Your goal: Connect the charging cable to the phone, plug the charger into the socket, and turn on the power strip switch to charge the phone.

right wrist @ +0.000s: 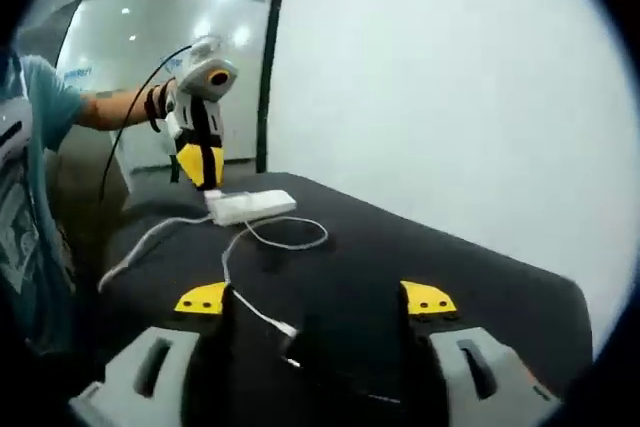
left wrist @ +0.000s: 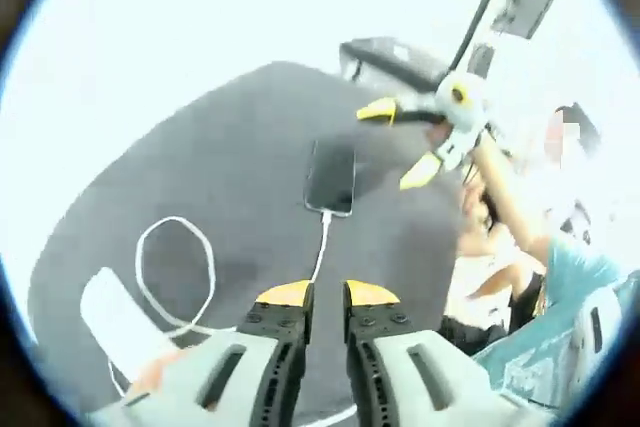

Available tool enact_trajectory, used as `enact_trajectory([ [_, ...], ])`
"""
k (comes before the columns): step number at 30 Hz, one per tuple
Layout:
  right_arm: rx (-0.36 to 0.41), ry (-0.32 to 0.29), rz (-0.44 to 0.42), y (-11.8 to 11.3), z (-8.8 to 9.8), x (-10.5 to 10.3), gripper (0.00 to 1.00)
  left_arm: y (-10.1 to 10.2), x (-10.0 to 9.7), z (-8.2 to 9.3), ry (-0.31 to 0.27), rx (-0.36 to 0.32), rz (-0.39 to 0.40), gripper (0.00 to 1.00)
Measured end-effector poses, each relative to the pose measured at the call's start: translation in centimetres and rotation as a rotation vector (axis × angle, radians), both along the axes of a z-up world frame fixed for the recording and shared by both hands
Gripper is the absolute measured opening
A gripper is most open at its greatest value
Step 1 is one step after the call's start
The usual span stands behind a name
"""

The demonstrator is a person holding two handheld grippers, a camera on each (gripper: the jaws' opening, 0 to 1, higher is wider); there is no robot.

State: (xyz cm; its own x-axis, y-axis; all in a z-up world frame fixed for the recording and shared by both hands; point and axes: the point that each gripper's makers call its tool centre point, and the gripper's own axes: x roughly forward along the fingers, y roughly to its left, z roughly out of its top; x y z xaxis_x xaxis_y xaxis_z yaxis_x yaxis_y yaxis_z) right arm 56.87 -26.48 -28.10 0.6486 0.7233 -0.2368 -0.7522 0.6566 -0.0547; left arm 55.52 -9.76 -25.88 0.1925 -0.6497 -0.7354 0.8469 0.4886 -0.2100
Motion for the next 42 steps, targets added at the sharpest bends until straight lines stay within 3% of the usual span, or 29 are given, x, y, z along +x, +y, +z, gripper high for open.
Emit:
enact_trajectory([
  [3, 0.092, 0.103, 0.081, 4.6, 1.0, -0.9, 0.75, 3.9, -1.1, 1.9, -0.025, -0.095, 0.029, 0.27],
  [4, 0.099, 0.119, 0.095, 5.6, 1.1, -0.9, 0.77, 5.1, -1.4, 2.2, -0.038, -0.097, 0.029, 0.3],
  [7, 0.031, 0.119, 0.133, 9.6, 0.7, -0.8, 0.77, 9.6, -2.5, 2.8, -0.104, -0.113, 0.043, 0.33],
  [12, 0.002, 0.152, 0.224, 15.3, 0.8, -1.0, 0.83, 15.5, -3.5, 3.4, -0.144, -0.241, 0.123, 0.64],
  [19, -0.031, 0.166, 0.304, 22.4, 0.8, -1.4, 0.92, 22.7, -4.7, 2.0, -0.171, -0.269, 0.176, 0.96],
  [23, -0.036, 0.205, 0.331, 25.2, 0.5, -0.8, 0.92, 26.4, -5.9, 0.5, -0.181, -0.229, 0.171, 0.96],
  [25, -0.059, 0.264, 0.34, 26.8, -0.3, -0.8, 0.87, 27.9, -6.4, -0.4, -0.189, -0.207, 0.168, 0.96],
  [28, -0.057, 0.349, 0.357, 29.7, -0.7, -0.8, 0.76, 29.6, -6.7, -1.7, -0.185, -0.201, 0.18, 0.96],
  [30, -0.058, 0.397, 0.361, 31.8, -0.7, 0.0, 0.74, 30.6, -6.8, -2.6, -0.188, -0.198, 0.184, 0.96],
  [33, -0.1, 0.421, 0.366, 35.0, -1.1, 1.2, 0.74, 31.8, -6.9, -3.6, -0.186, -0.204, 0.199, 0.95],
  [35, -0.111, 0.512, 0.368, 37.2, -1.7, 1.3, 0.75, 32.4, -7.0, -4.2, -0.19, -0.21, 0.205, 0.95],
  [37, -0.048, 0.635, 0.354, 39.6, -1.8, 1.9, 0.77, 32.9, -7.3, -4.7, -0.192, -0.21, 0.208, 0.94],
  [38, -0.002, 0.737, 0.33, 40.7, -2.0, 2.2, 0.78, 33.2, -7.5, -5.0, -0.194, -0.206, 0.207, 0.94],
  [39, 0.022, 0.798, 0.31, 41.3, -2.1, 2.5, 0.77, 33.4, -7.5, -5.3, -0.196, -0.203, 0.207, 0.94],
  [41, 0.048, 0.824, 0.185, 42.3, -3.2, 5.1, 0.76, 33.7, -7.6, -5.6, -0.197, -0.201, 0.207, 0.93],
  [42, 0.05, 0.828, 0.166, 42.7, -3.6, 5.5, 0.73, 33.9, -7.6, -5.7, -0.197, -0.201, 0.205, 0.93],
])
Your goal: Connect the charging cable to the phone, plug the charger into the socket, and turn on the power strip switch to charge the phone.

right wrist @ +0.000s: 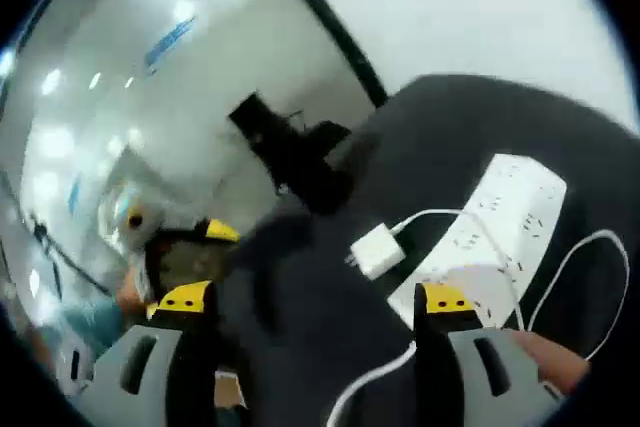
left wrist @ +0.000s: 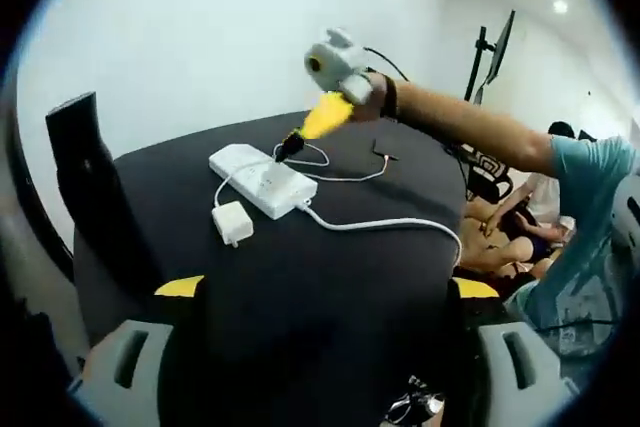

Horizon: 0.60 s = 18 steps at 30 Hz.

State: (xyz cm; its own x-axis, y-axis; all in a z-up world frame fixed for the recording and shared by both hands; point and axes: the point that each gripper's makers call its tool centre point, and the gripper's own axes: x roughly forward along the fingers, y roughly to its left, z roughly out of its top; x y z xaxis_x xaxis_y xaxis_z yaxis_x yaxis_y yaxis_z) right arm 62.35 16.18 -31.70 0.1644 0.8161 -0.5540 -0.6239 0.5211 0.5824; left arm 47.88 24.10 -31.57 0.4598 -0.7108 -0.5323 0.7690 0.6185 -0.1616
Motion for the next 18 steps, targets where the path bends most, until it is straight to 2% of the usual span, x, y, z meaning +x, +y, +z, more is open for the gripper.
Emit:
enact_trajectory([
  [1, -0.047, 0.026, -0.078, 0.0, -1.1, 1.2, 0.72, 0.1, -0.1, -0.1, -0.002, -0.002, -0.001, 0.93],
  [2, -0.062, 0.024, -0.102, 0.0, -1.4, 1.5, 0.71, 0.2, -0.1, -0.1, -0.002, -0.005, 0.0, 0.92],
  [4, -0.126, 0.082, -0.174, 0.1, -2.7, 2.0, 0.63, 0.3, -0.1, -0.2, -0.006, -0.015, 0.0, 0.91],
  [5, -0.134, 0.09, -0.21, 0.5, -2.9, 2.5, 0.63, 0.4, -0.1, -0.3, -0.007, -0.019, -0.002, 0.91],
  [7, -0.152, 0.177, -0.271, 0.9, -3.2, 2.5, 0.61, 0.3, -0.3, -0.5, -0.007, -0.024, -0.003, 0.89],
  [8, -0.133, 0.165, -0.275, 1.6, -3.0, 2.7, 0.6, 0.3, -0.4, -0.7, -0.008, -0.025, -0.004, 0.89],
  [9, -0.149, 0.226, -0.316, 1.6, -3.3, 2.5, 0.58, 0.4, -0.6, -0.8, -0.009, -0.024, -0.006, 0.88],
  [10, -0.143, 0.249, -0.315, 2.3, -3.3, 2.4, 0.58, 0.4, -0.8, -1.2, -0.009, -0.021, -0.008, 0.88],
  [11, -0.175, 0.283, -0.336, 2.3, -3.8, 2.2, 0.58, 0.4, -1.0, -1.4, -0.008, -0.019, -0.01, 0.88],
  [13, -0.259, 0.287, -0.327, 2.7, -4.9, 1.6, 0.56, 0.5, -1.5, -1.9, -0.01, -0.011, -0.016, 0.87],
  [14, -0.345, 0.255, -0.316, 2.6, -5.9, 1.3, 0.55, 0.6, -1.8, -2.2, -0.011, -0.005, -0.018, 0.86],
  [15, -0.387, 0.222, -0.324, 2.6, -6.4, 1.6, 0.53, 0.7, -2.0, -2.4, -0.013, -0.002, -0.02, 0.86],
  [16, -0.436, 0.241, -0.329, 2.9, -7.0, 1.2, 0.51, 0.8, -2.3, -2.6, -0.017, 0.0, -0.021, 0.85],
  [17, -0.436, 0.245, -0.334, 3.5, -7.3, 1.1, 0.52, 0.8, -2.4, -2.6, -0.018, 0.001, -0.022, 0.85],
  [18, -0.457, 0.281, -0.349, 4.1, -7.8, 0.9, 0.54, 1.0, -2.6, -2.7, -0.025, 0.0, -0.022, 0.85],
])
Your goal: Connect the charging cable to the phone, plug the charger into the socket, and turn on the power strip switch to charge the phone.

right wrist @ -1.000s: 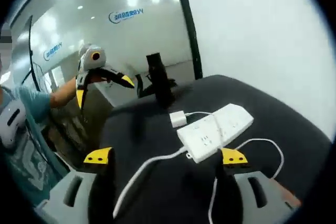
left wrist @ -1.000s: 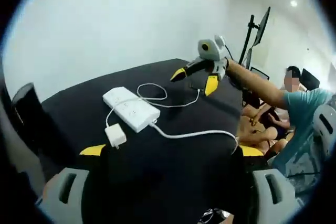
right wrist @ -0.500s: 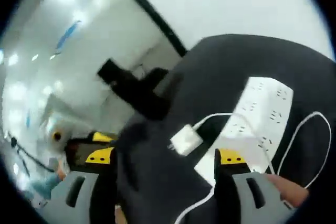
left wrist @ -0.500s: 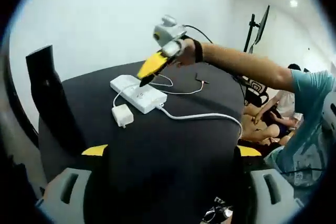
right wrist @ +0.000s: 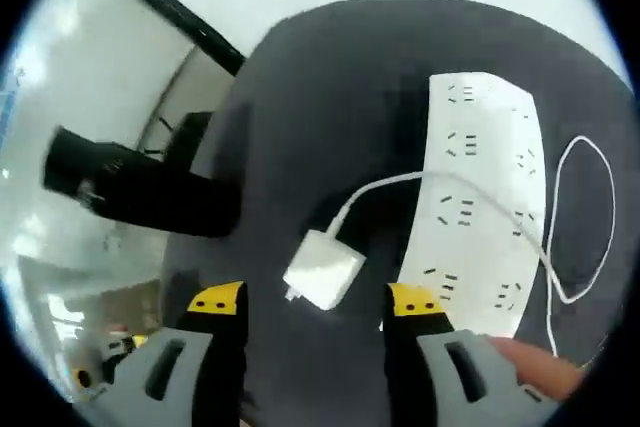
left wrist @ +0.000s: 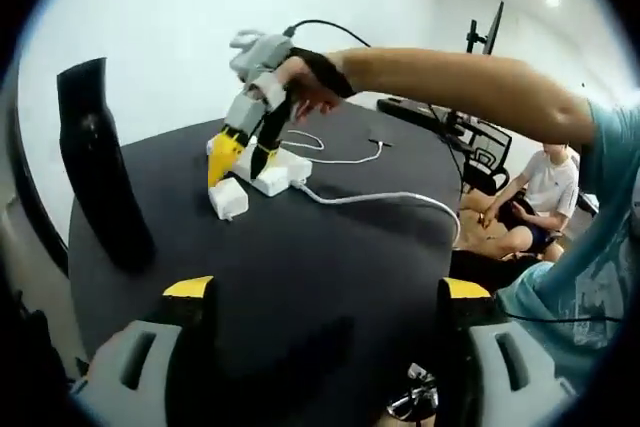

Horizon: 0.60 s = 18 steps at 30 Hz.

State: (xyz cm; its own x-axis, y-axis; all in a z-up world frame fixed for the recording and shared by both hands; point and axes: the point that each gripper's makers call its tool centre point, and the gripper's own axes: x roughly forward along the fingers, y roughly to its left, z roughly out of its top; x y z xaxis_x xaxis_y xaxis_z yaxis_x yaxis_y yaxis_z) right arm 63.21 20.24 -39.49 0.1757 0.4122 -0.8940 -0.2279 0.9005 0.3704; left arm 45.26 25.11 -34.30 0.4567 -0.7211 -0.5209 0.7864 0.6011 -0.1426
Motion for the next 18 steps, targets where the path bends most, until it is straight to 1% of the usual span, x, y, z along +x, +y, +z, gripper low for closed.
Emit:
enact_trajectory([
  [1, -0.004, -0.015, 0.0, 0.5, -0.2, 0.2, 0.55, 0.1, -0.1, 0.0, -0.004, -0.006, 0.002, 0.85],
  [2, -0.022, -0.004, -0.02, 0.7, -0.5, 0.2, 0.55, 0.2, -0.3, 0.0, -0.006, -0.015, 0.004, 0.84],
  [3, -0.031, -0.004, -0.015, 1.1, -0.7, 0.2, 0.57, 0.3, -0.4, -0.1, -0.006, -0.02, 0.005, 0.84],
  [4, -0.044, -0.011, -0.034, 1.2, -0.9, 0.4, 0.57, 0.4, -0.5, -0.1, -0.007, -0.024, 0.006, 0.83],
  [6, -0.071, 0.026, -0.081, 1.5, -1.2, 0.2, 0.55, 0.7, -0.6, -0.1, -0.014, -0.031, 0.014, 0.82],
  [8, -0.097, 0.019, -0.108, 1.6, -1.6, 0.6, 0.54, 0.8, -0.4, -0.1, -0.017, -0.045, 0.019, 0.82],
  [10, -0.158, 0.05, -0.131, 0.9, -2.4, 0.3, 0.49, 0.7, -0.4, -0.1, -0.019, -0.054, 0.019, 0.81],
  [11, -0.201, 0.043, -0.145, 0.4, -2.8, 0.7, 0.45, 0.6, -0.4, -0.1, -0.021, -0.056, 0.019, 0.8],
  [12, -0.237, 0.036, -0.132, 0.0, -3.0, 0.6, 0.39, 0.6, -0.4, -0.2, -0.022, -0.057, 0.017, 0.8],
  [13, -0.261, 0.036, -0.144, -0.3, -3.2, 0.6, 0.35, 0.5, -0.4, -0.3, -0.024, -0.055, 0.013, 0.79],
  [14, -0.246, 0.043, -0.158, -0.1, -3.2, 0.8, 0.35, 0.4, -0.4, -0.4, -0.024, -0.054, 0.01, 0.79],
  [18, -0.271, 0.053, -0.142, -0.2, -3.1, 0.6, 0.34, 0.4, -0.1, -1.2, -0.024, -0.03, -0.002, 0.77],
])
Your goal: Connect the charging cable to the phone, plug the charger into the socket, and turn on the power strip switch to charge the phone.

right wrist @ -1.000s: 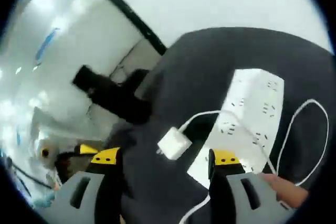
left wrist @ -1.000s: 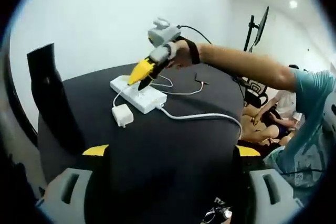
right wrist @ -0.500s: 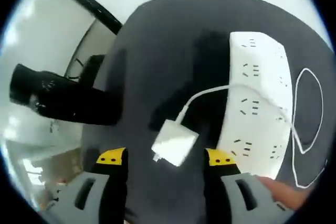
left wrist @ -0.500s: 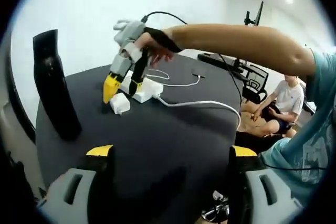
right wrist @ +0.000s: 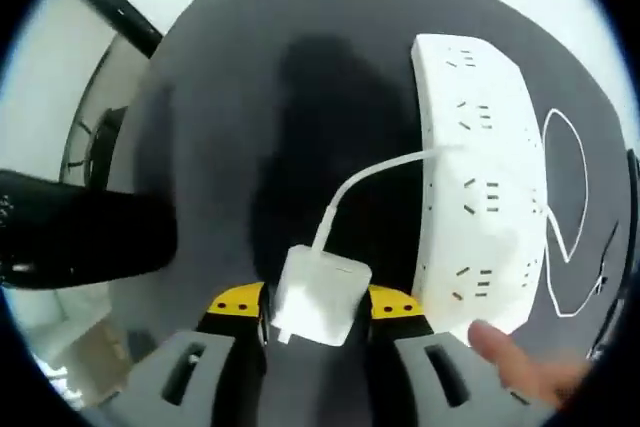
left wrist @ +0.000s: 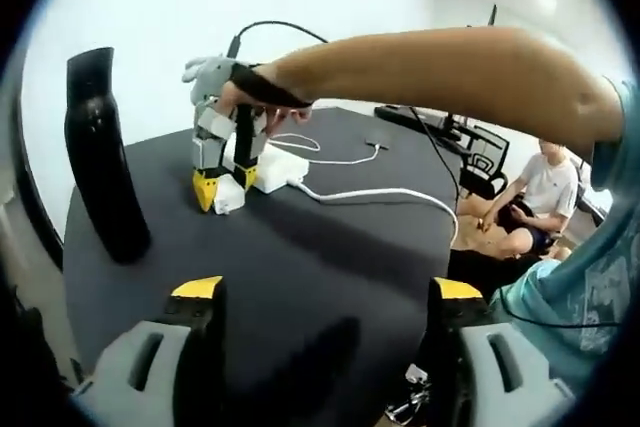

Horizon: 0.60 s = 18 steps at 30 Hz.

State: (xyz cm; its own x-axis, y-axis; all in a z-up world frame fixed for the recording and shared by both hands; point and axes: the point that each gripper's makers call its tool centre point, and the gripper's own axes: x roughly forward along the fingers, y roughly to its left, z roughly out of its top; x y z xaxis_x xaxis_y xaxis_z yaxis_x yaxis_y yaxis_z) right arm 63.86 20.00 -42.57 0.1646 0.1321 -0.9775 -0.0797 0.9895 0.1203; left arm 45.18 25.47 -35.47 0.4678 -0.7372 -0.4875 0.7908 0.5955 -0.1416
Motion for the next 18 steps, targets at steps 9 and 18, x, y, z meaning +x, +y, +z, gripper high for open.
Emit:
enact_trajectory([
  [9, 0.12, -0.131, 0.049, 0.6, 1.2, 0.8, 0.31, 0.2, 1.7, -0.3, 0.044, 0.0, 0.03, 0.74],
  [18, 0.333, -0.267, 0.015, 0.3, 5.8, 1.6, 0.3, -0.9, 1.9, 0.6, 0.03, 0.032, 0.028, 0.74],
])
